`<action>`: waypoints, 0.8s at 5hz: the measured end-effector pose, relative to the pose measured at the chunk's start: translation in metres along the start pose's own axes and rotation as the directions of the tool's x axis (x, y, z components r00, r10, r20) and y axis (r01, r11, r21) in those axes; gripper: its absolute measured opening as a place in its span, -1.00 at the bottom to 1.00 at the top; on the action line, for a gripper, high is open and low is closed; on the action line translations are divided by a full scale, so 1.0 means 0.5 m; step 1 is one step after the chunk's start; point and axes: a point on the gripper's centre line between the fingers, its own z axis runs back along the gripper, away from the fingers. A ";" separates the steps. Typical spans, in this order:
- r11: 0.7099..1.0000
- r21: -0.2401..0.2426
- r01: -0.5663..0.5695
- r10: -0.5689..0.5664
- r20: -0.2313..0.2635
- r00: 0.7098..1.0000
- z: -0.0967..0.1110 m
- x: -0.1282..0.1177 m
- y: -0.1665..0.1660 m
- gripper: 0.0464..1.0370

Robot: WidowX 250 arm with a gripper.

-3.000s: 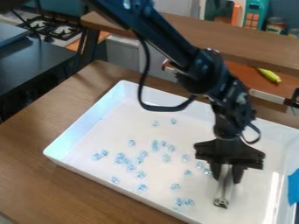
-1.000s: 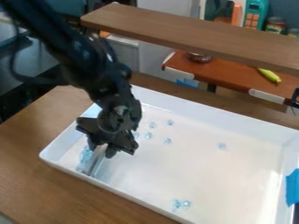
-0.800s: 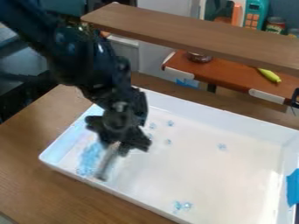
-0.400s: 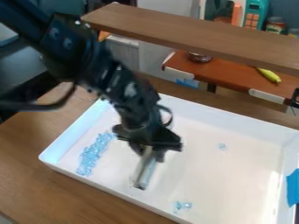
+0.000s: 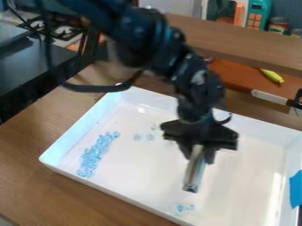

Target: Sweep into pile

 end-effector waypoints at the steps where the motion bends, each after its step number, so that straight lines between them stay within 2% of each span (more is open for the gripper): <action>1: 1.000 0.029 -0.006 0.007 -0.018 1.000 -0.024 0.031 -0.051 -0.32; 2: 0.997 0.071 -0.018 0.019 -0.019 1.000 -0.067 0.060 -0.085 -0.32; 4: 0.987 0.157 -0.030 0.035 -0.030 0.999 -0.161 0.086 -0.091 -0.32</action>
